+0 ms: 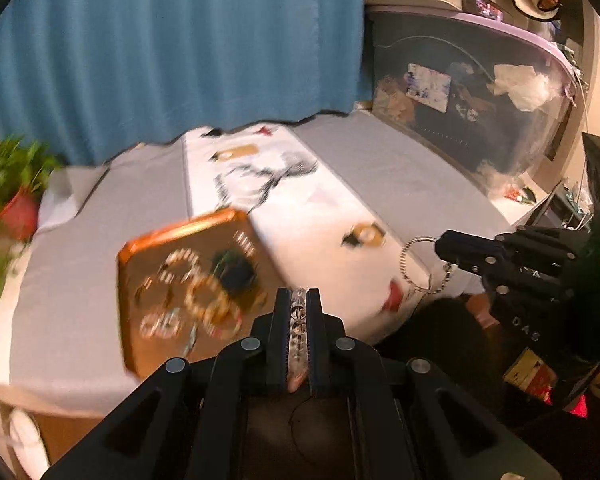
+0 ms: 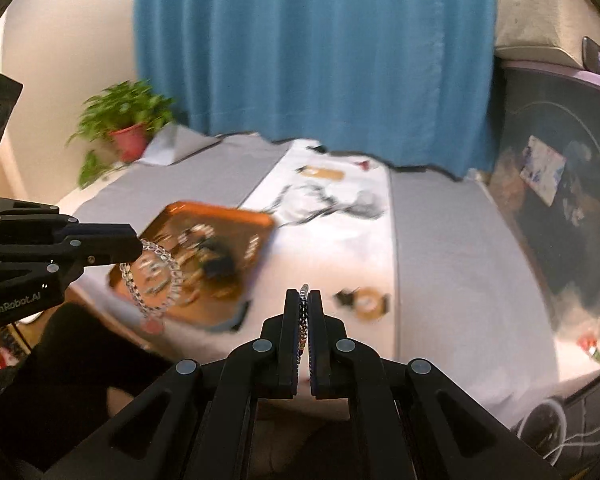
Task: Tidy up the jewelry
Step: 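Carry both silver chain bracelets over the orange tray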
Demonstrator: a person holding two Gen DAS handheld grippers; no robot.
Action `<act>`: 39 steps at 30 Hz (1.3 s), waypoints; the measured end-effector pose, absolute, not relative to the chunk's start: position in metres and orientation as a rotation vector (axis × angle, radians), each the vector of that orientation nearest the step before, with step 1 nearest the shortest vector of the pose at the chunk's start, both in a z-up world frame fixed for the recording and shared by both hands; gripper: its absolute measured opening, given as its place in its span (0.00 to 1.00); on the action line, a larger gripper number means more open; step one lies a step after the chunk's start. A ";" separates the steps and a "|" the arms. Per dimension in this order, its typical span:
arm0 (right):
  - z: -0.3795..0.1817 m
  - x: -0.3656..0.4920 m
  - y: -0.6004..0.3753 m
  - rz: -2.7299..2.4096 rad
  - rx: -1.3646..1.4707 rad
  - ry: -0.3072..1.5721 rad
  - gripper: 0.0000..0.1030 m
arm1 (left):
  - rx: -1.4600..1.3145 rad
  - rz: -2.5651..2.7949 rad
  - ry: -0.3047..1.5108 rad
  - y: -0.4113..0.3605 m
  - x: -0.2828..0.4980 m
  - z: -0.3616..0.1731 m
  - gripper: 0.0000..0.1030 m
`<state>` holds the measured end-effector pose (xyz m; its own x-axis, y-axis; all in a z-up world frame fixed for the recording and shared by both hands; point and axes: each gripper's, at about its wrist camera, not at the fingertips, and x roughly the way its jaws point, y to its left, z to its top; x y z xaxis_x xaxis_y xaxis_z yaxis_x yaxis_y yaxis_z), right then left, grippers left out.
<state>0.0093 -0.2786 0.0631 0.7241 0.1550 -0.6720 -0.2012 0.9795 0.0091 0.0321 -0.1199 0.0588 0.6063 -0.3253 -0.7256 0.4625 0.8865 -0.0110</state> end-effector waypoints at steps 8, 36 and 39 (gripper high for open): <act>0.038 -0.048 -0.219 0.296 -0.109 0.787 0.04 | 0.145 -0.360 0.828 -0.059 -0.021 0.029 0.05; 0.013 -0.054 -0.166 0.373 -0.204 0.878 0.04 | 0.054 -0.304 0.863 -0.021 -0.034 -0.003 0.05; 0.011 -0.046 -0.167 0.360 -0.202 0.884 0.04 | 0.047 -0.297 0.870 -0.016 -0.027 -0.005 0.05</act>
